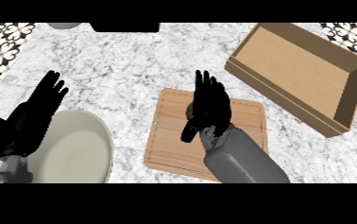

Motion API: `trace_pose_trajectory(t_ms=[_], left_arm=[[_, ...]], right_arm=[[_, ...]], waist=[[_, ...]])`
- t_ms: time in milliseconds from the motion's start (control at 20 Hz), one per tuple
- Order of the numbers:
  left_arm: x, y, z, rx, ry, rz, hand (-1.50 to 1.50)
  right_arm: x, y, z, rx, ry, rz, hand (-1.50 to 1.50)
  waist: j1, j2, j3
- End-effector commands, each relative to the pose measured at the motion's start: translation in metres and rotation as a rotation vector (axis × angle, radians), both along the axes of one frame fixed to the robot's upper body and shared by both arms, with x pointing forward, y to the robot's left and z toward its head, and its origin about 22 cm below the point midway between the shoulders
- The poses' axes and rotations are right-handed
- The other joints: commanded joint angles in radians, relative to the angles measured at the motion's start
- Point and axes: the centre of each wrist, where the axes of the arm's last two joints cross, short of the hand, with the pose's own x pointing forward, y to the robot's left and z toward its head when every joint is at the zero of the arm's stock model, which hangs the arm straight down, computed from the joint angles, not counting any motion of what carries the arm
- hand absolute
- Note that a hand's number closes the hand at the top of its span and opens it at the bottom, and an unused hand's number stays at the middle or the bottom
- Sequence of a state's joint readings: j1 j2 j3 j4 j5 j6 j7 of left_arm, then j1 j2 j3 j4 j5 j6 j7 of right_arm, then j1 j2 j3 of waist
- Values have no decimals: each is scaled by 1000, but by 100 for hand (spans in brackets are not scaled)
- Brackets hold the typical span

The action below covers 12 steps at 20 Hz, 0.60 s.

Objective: Pick the squash from the cutting board and place it in the cardboard box

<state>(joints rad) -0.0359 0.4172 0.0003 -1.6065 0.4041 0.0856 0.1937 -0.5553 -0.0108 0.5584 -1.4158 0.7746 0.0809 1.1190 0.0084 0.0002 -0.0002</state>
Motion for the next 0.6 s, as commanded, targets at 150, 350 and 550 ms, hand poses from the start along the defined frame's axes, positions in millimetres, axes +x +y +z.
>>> trace_pose_trajectory(t_ms=[150,350,550], left_arm=[[2,-1,4,4,-3,0,0],[-4,13,-1,22,-10,5,0],[-6,4,-17,6,16,10,0]], right_arm=[[6,12,-8,-46,79,-111,-150],[9,11,-2,-76,111,-117,-150],[13,10,-20,-88,126,-130,-150]], waist=[[3,0,0],[0,-1,0],[2,1,0]])
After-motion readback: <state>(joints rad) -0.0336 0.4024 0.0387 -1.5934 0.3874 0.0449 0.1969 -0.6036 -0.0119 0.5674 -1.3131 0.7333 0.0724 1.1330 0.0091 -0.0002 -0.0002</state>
